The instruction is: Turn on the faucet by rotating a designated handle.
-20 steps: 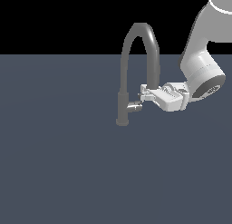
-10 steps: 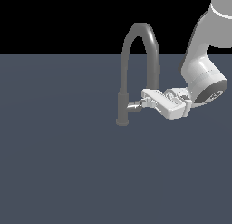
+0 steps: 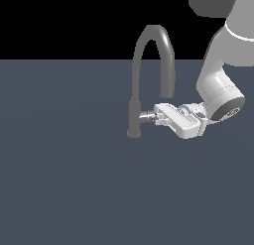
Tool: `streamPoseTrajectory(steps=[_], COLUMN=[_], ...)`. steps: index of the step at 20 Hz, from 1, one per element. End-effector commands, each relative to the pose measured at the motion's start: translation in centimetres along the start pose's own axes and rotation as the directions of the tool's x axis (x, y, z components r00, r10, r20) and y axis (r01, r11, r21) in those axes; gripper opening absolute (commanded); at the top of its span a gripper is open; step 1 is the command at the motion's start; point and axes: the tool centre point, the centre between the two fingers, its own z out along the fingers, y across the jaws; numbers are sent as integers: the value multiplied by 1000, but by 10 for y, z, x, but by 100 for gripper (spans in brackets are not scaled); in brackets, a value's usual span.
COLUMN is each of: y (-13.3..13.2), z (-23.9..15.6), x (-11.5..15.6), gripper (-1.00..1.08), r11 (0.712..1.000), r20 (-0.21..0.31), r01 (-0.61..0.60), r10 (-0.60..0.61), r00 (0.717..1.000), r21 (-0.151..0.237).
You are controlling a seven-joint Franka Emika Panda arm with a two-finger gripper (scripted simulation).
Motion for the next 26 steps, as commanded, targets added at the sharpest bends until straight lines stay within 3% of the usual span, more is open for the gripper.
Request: streamPoseTrajectory(steps=[1,16,17,18,26], y=[0,-4,-4,-15,-22], z=[0,-1,-1,-5,-3], x=[0,54,54,19,40], gripper=[-100,-100,-100,-100,-100], r11=[1000,999,999,1000,1000], r20=[0,4,4,1,2], r01=[-1,-33,-33,18,-2], r10=[1,33,33,-18,2], r00=[1000,999,999,1000,1000], r21=[0,9,9,-5,1])
